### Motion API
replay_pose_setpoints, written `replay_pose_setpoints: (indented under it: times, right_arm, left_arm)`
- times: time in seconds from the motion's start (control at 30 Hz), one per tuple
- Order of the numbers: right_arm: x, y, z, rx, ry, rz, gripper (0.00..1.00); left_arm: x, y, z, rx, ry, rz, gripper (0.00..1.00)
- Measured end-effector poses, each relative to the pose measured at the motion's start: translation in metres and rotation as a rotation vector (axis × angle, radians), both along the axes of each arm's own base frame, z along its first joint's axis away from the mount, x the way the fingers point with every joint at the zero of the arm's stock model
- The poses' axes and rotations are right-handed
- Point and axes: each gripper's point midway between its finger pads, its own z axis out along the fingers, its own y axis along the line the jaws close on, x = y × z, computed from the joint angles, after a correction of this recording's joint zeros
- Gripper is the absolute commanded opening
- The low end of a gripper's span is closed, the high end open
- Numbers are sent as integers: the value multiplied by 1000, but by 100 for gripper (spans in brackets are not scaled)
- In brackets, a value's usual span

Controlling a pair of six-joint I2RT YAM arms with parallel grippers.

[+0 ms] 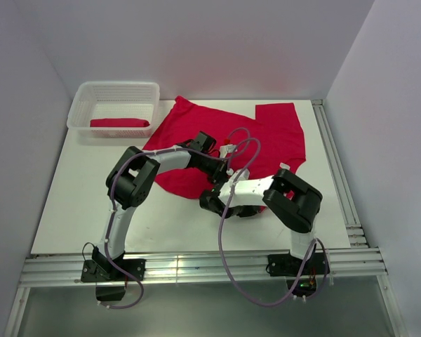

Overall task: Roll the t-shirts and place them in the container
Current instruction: Flatten the tshirt

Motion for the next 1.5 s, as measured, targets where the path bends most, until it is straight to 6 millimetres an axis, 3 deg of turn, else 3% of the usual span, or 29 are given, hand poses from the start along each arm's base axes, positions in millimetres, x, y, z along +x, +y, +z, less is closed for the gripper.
replay_pose_setpoints:
  times: [0.13,0.2,0.4,0.57,0.77,0.9,0.97,1.1,1.2,1.3,1.4,1.5]
  right_arm:
    - [1,-1,0,-7,3,-2,11]
    - [2,-3,0,-10,4,-4,0]
    - [3,-2,2,-8,14,8,0]
    - [-6,16,18,58,36,91,0]
    - [-47,55,38,290,106,265,0]
    - [-78,57,25,285,201,322,0]
    - [-92,54,15,260,248,333,0]
    - [-110,45,5,233,312,337,0]
    - [-116,41,5,230,328,321,0]
    - [-121,37,8,242,332,309,0]
    - [-127,33,14,264,338,302,0]
    - [-133,27,19,279,344,293,0]
  left_arm:
    - [-1,1,0,4,5,0,0]
    - [-1,1,-1,7,9,0,0]
    - [-3,3,-2,9,3,-8,1]
    - [-2,4,-3,10,-22,-18,19]
    - [-8,9,16,-16,-68,-42,47]
    - [-10,10,31,-40,-101,-82,75]
    - [-11,13,34,-42,-123,-102,82]
    - [-11,24,48,-35,-154,-107,82]
    - [0,40,71,-35,-221,-74,81]
    - [28,72,97,-24,-329,17,81]
    - [59,123,116,12,-422,159,82]
    - [85,182,115,81,-462,316,81]
